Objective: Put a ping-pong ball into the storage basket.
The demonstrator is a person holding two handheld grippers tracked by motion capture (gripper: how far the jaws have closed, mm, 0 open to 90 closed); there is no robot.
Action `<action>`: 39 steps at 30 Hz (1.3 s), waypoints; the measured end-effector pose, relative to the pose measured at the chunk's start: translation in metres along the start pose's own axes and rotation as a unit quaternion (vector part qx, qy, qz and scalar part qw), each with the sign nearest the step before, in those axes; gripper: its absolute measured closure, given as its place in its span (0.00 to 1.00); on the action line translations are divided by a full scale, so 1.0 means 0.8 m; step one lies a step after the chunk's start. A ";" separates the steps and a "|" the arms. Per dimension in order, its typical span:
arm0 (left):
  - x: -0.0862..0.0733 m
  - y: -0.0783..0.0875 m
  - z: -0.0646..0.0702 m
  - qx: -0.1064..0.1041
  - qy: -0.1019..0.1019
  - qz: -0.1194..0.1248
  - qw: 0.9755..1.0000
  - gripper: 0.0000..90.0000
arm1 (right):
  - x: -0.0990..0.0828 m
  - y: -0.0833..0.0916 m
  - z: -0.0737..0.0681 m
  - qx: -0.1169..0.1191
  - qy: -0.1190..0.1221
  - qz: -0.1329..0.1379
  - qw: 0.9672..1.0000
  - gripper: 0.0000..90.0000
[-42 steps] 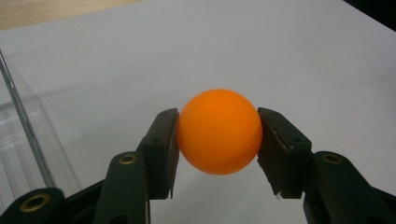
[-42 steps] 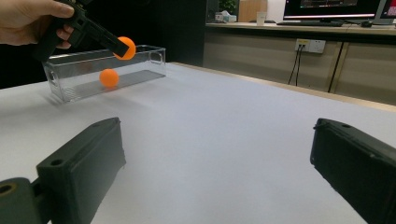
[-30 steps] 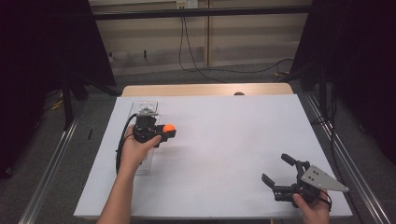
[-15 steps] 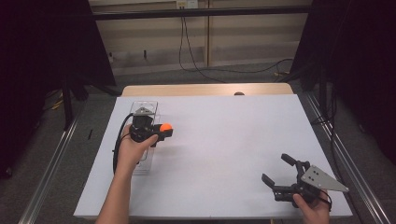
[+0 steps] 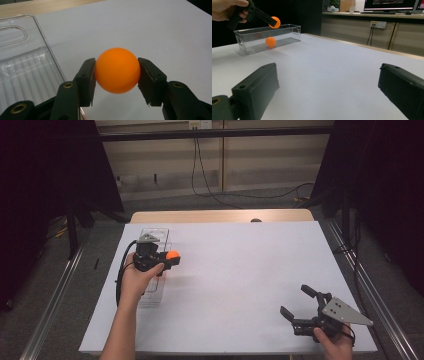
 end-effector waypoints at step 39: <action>-0.003 0.019 -0.022 0.026 0.013 0.013 1.000 0.56 | 0.000 -0.001 -0.001 0.002 0.000 -0.001 1.000 0.03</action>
Point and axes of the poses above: each handheld gripper's, and its own axes: y roughly backward along the jaws, x roughly out of its top, z roughly to its right, the point moved 4 cm from there along -y, roughly forward along the jaws, and after that the axes turned 2 degrees about -z, right-handed, at the moved point
